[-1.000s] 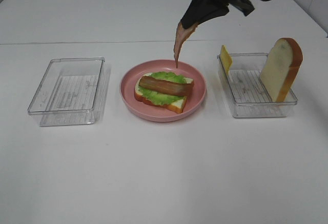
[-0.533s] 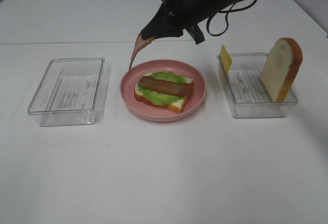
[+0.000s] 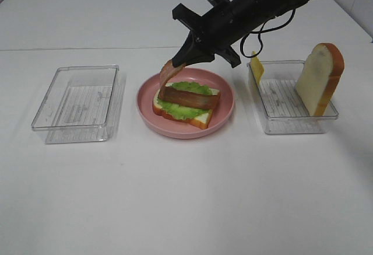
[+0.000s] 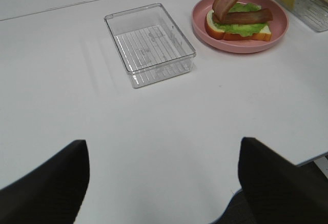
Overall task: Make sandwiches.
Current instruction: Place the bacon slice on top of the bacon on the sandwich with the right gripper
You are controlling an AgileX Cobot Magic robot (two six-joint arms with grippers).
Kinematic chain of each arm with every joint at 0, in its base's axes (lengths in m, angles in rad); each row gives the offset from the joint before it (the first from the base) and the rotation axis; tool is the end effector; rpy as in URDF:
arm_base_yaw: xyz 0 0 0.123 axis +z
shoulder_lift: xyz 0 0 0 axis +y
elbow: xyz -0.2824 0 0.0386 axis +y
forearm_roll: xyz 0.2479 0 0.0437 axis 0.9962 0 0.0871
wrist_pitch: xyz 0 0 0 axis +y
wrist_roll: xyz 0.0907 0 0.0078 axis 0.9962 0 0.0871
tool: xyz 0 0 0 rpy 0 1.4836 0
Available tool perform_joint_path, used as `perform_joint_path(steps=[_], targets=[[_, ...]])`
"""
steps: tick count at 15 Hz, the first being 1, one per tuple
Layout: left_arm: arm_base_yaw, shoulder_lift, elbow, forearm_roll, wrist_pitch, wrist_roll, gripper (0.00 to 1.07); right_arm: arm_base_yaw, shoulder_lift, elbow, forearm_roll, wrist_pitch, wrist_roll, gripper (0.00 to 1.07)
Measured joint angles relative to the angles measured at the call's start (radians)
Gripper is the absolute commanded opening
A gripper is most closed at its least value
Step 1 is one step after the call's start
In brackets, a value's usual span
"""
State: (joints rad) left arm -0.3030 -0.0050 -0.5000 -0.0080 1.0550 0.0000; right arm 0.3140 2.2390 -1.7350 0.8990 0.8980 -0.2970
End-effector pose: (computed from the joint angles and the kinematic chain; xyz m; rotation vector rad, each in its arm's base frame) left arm -0.0053 0.0010 0.2776 0.3081 2.0160 -0.1999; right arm 0.4367 0.2005 0.1758 -0.1583 2.7001 1.0939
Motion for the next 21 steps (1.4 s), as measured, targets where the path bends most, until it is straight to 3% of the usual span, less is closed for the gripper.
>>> perform_joint_path(steps=[4, 10, 18, 21], targets=[[0.000, 0.000, 0.000, 0.000, 0.000, 0.000, 0.76, 0.000, 0.000, 0.000, 0.171, 0.025, -0.093, 0.00], [0.000, 0.000, 0.000, 0.000, 0.000, 0.000, 0.76, 0.000, 0.014, -0.001, 0.259, 0.063, -0.133, 0.00], [0.000, 0.000, 0.000, 0.000, 0.000, 0.000, 0.76, 0.000, 0.065, -0.001, 0.240, 0.082, -0.134, 0.00], [0.000, 0.000, 0.000, 0.000, 0.000, 0.000, 0.76, 0.000, 0.065, -0.001, 0.126, 0.055, -0.083, 0.00]])
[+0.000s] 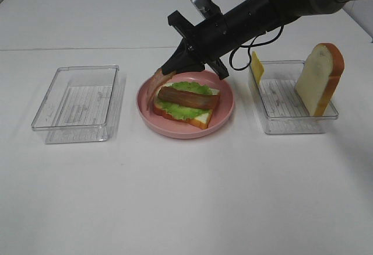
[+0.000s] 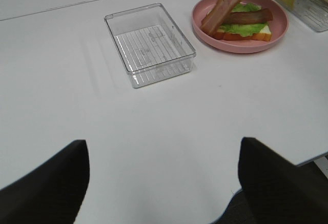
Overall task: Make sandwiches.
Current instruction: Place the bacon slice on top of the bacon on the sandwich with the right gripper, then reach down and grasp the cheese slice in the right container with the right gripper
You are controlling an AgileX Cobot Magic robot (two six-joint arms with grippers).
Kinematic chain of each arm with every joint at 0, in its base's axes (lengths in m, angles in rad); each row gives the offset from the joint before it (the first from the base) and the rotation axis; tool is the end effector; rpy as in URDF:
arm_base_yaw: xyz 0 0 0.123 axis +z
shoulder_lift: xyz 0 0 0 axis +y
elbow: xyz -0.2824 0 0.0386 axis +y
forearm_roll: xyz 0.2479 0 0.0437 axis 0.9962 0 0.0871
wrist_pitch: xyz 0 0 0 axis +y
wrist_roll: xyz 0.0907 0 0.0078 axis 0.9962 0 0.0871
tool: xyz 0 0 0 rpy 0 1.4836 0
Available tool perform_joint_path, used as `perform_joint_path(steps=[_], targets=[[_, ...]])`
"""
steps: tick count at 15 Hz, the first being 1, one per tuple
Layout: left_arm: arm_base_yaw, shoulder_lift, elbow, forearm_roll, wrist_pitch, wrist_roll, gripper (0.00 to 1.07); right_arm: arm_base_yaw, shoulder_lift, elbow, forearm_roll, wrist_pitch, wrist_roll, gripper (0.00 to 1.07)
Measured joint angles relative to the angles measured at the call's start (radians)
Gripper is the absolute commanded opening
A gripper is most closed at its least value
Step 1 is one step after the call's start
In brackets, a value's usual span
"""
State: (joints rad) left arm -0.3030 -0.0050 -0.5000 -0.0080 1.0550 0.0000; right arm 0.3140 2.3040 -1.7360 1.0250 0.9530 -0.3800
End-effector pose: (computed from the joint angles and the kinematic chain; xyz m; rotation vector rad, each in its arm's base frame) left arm -0.0053 0.0010 0.2776 0.3081 2.0160 -0.1999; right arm 0.4360 0.2083 0.1520 -0.1650 2.7166 1.2492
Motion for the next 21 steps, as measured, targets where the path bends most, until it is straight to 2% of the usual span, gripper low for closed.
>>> perform_joint_path(steps=[4, 7, 10, 12, 14, 19, 21], targets=[[0.000, 0.000, 0.000, 0.000, 0.000, 0.000, 0.76, 0.000, -0.038, 0.000, -0.260, -0.071, 0.125, 0.00], [0.000, 0.000, 0.000, 0.000, 0.000, 0.000, 0.76, 0.000, -0.056, 0.000, -0.361, -0.079, 0.163, 0.00], [0.000, 0.000, 0.000, 0.000, 0.000, 0.000, 0.76, 0.000, -0.056, 0.000, -0.388, -0.079, 0.165, 0.18], [0.000, 0.000, 0.000, 0.000, 0.000, 0.000, 0.76, 0.000, -0.056, 0.000, -0.395, -0.079, 0.165, 0.47], [0.000, 0.000, 0.000, 0.000, 0.000, 0.000, 0.76, 0.000, -0.056, 0.000, -0.401, -0.072, 0.165, 0.67], [0.000, 0.000, 0.000, 0.000, 0.000, 0.000, 0.76, 0.000, -0.092, 0.000, -0.412, -0.047, 0.157, 0.67], [0.000, 0.000, 0.000, 0.000, 0.000, 0.000, 0.76, 0.000, -0.163, 0.000, -0.488, -0.043, 0.161, 0.67]])
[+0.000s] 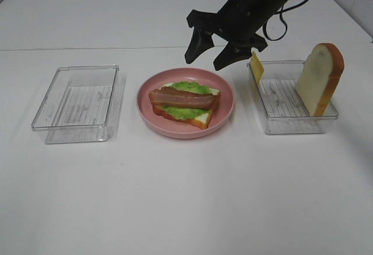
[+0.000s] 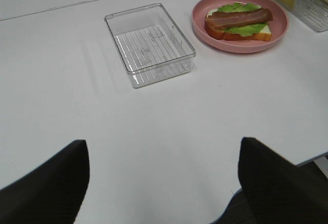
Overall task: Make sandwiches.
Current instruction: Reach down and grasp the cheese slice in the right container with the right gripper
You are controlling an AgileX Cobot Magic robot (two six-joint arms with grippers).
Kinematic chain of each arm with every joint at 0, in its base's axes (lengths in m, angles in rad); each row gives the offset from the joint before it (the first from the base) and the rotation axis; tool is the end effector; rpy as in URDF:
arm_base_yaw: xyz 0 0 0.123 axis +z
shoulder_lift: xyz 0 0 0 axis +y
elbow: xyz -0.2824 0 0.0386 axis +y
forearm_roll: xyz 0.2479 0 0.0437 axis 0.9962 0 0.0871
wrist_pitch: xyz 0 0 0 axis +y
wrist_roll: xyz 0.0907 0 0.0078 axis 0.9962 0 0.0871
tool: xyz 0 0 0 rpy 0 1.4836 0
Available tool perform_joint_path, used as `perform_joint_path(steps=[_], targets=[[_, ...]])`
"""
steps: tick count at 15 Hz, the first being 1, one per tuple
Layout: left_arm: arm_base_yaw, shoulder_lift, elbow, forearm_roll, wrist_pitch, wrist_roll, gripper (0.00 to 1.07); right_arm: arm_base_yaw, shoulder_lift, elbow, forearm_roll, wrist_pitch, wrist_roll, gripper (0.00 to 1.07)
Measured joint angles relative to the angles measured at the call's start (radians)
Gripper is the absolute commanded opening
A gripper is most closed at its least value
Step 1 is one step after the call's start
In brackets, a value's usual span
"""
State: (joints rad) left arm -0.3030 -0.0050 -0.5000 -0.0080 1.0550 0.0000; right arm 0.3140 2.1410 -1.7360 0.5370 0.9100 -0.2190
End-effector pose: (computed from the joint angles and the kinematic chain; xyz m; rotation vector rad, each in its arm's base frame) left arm -0.0053 0.0010 0.2776 0.3081 2.0160 -0.1999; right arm 0.4296 0.1782 0.2062 -0.3726 2.7225 0.6932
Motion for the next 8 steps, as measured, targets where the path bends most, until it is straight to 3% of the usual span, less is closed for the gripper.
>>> perform_joint_path(steps=[3, 8], targets=[[0.000, 0.000, 0.000, 0.000, 0.000, 0.000, 0.76, 0.000, -0.058, -0.003, -0.159, 0.012, 0.082, 0.67], [0.000, 0.000, 0.000, 0.000, 0.000, 0.000, 0.76, 0.000, -0.067, -0.121, -0.481, 0.110, 0.266, 0.67]])
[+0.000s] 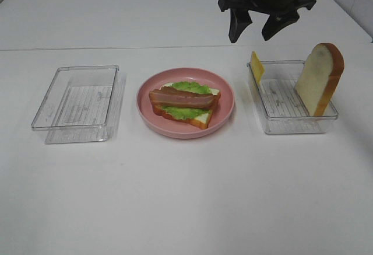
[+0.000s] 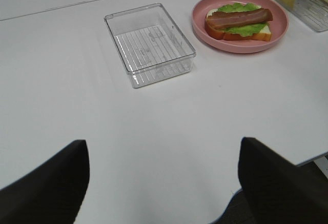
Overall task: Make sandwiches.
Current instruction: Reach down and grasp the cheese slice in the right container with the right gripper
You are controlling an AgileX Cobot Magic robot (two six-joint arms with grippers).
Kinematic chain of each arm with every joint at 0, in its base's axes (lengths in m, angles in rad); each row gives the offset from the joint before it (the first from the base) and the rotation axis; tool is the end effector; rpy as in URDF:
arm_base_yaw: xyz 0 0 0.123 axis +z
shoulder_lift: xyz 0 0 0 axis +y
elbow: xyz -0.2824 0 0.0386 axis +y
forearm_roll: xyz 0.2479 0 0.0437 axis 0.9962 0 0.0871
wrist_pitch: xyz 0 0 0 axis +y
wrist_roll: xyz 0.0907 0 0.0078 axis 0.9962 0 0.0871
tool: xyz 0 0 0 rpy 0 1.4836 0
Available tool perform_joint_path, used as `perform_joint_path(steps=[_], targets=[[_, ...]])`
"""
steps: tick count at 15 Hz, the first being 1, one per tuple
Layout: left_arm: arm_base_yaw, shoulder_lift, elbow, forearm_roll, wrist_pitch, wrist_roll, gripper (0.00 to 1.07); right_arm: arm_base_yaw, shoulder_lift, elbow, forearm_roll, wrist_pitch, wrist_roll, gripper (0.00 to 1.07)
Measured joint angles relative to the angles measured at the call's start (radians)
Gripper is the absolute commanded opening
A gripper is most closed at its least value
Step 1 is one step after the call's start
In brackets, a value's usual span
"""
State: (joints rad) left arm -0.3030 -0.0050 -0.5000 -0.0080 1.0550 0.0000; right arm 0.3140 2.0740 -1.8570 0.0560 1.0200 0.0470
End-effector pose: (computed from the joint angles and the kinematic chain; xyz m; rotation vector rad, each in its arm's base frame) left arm -0.0053 0.0010 0.2776 0.3081 2.0160 -0.1999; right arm 0.4348 0.1458 0.2581 -0.3377 2.7107 0.1773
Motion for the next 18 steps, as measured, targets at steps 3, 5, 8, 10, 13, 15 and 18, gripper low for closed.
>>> perform_joint_path(steps=[3, 5, 8, 10, 13, 15, 18], targets=[[0.000, 0.000, 0.000, 0.000, 0.000, 0.000, 0.76, 0.000, 0.064, -0.108, -0.056, 0.075, 0.027, 0.67], [0.000, 0.000, 0.000, 0.000, 0.000, 0.000, 0.76, -0.003, 0.124, -0.167, -0.056, 0.119, 0.050, 0.67], [0.000, 0.000, 0.000, 0.000, 0.000, 0.000, 0.76, -0.030, 0.197, -0.233, -0.056, 0.158, 0.063, 0.67], [0.000, 0.000, 0.000, 0.000, -0.001, 0.000, 0.76, -0.050, 0.228, -0.236, -0.048, 0.157, 0.069, 0.67], [0.000, 0.000, 0.000, 0.000, -0.001, 0.000, 0.76, -0.062, 0.269, -0.236, -0.018, 0.152, 0.069, 0.67], [0.000, 0.000, 0.000, 0.000, -0.001, 0.000, 0.76, -0.062, 0.292, -0.236, -0.004, 0.145, 0.068, 0.63], [0.000, 0.000, 0.000, 0.000, -0.001, 0.000, 0.76, -0.062, 0.308, -0.236, -0.005, 0.130, 0.068, 0.36]])
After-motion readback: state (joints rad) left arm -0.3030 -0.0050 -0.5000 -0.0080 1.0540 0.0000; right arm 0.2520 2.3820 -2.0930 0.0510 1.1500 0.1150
